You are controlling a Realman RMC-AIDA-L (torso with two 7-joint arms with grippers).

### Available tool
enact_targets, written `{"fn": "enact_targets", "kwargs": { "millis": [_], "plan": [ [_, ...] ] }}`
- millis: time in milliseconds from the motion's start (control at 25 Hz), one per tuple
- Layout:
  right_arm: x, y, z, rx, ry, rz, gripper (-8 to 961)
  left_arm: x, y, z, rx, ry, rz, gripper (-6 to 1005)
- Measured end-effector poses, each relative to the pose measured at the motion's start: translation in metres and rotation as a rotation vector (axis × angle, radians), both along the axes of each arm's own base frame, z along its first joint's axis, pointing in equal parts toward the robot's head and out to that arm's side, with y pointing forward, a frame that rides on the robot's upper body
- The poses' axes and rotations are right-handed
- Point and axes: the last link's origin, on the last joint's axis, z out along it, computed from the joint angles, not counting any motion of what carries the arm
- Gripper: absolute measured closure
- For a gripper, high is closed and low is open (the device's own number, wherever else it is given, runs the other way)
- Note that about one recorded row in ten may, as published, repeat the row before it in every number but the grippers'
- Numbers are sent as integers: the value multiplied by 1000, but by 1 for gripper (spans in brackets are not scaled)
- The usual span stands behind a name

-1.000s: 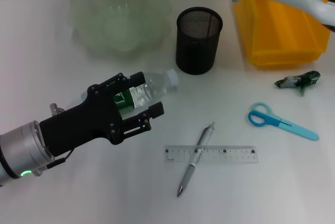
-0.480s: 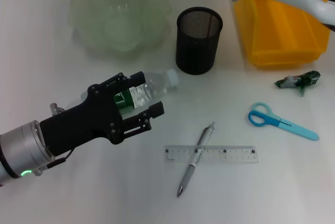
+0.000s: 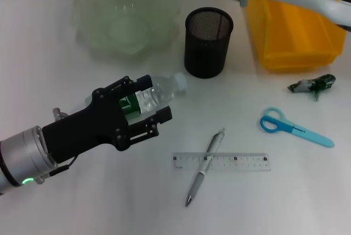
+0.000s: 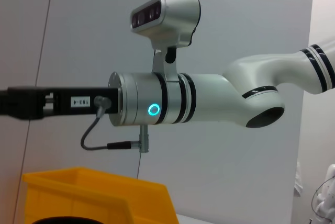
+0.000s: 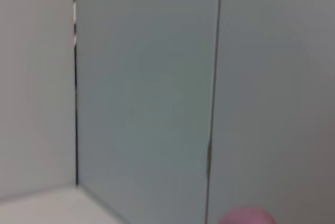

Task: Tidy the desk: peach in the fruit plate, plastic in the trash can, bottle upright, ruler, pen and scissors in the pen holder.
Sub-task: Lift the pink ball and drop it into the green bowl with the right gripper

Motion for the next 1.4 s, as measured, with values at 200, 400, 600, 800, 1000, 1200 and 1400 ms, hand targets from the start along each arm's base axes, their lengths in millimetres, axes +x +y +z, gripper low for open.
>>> {"fn": "enact_targets", "kwargs": {
  "millis": [200,400,600,800,1000,1200,1400],
  "plan": [
    [1,0,-11,-58,-101,-44,759,0,0,0,1,-1,1,229],
    [1,-2,-14,-91,-118,-55,754,0,0,0,1,-1,1,229],
    [3,-2,-19,-107,-173,-78,749,0,0,0,1,0,1,229],
    [1,-5,-23,-138,-195,-82,744,0,0,0,0,1,0,229],
    [3,-5,-24,-135,-212,-98,738,0,0,0,-1,1,1,229],
    [3,-6,-25,-140,-211,-96,733,0,-1,0,-2,1,1,229],
    [2,-6,-25,-142,-210,-93,728,0,-1,-1,-4,2,-1,229]
  ]
}}
